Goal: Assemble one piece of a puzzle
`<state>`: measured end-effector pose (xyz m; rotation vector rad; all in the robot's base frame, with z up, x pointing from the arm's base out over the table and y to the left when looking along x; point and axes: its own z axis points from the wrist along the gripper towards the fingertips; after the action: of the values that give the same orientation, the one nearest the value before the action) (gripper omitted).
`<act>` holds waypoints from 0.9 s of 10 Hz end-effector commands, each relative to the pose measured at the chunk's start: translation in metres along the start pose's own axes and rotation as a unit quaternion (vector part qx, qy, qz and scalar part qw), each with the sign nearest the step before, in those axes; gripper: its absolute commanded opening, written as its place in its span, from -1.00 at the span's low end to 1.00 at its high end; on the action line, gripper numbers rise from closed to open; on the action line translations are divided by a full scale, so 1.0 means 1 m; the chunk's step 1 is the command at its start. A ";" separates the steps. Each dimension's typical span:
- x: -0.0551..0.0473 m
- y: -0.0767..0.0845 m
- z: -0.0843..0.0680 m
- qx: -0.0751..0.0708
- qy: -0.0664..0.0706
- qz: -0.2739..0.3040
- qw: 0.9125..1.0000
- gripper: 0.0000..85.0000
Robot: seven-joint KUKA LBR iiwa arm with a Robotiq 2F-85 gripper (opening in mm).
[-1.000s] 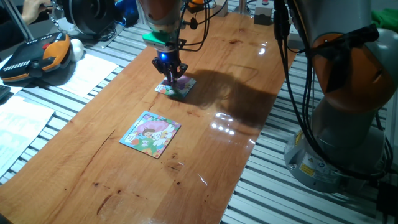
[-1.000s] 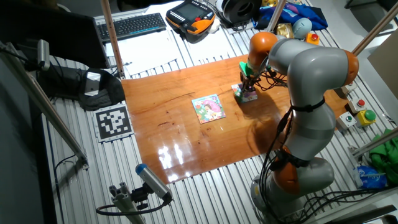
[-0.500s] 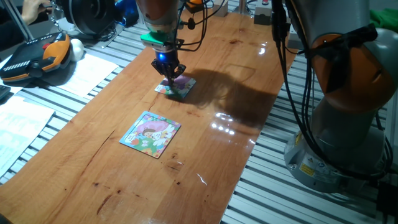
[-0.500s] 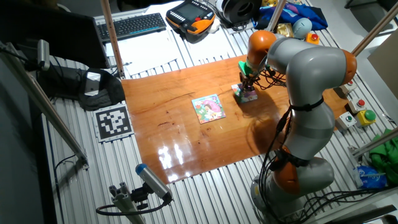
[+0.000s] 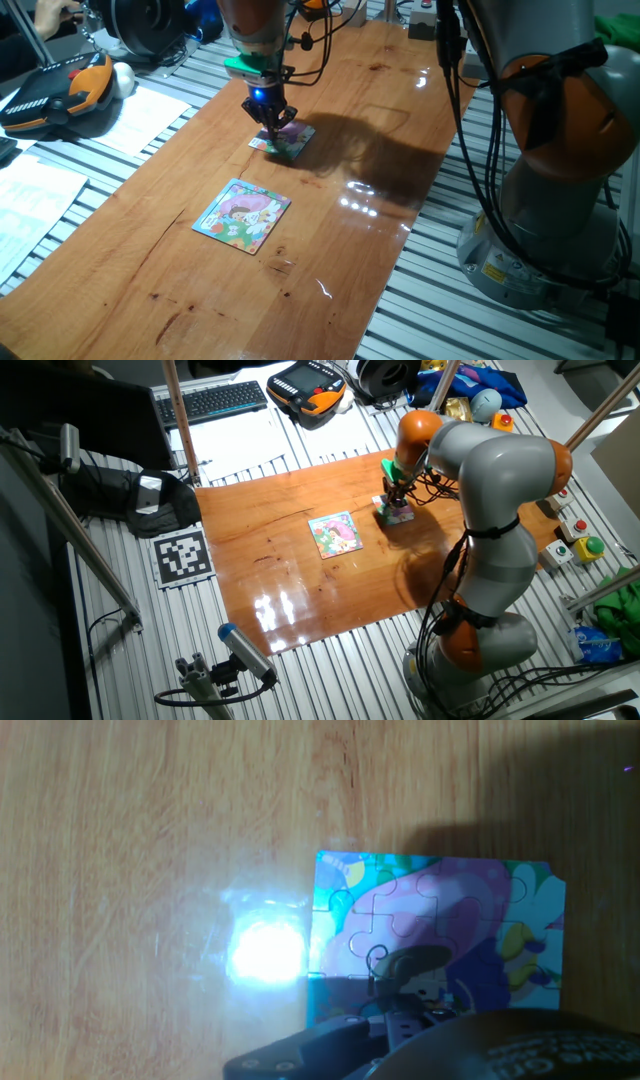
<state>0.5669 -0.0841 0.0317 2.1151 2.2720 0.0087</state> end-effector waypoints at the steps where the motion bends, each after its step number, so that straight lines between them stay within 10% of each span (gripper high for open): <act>1: 0.000 0.000 0.000 0.000 0.000 0.000 1.000 -1.00; 9: 0.005 0.003 0.002 -0.003 -0.002 0.002 1.000 -1.00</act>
<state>0.5696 -0.0788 0.0293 2.1171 2.2614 0.0118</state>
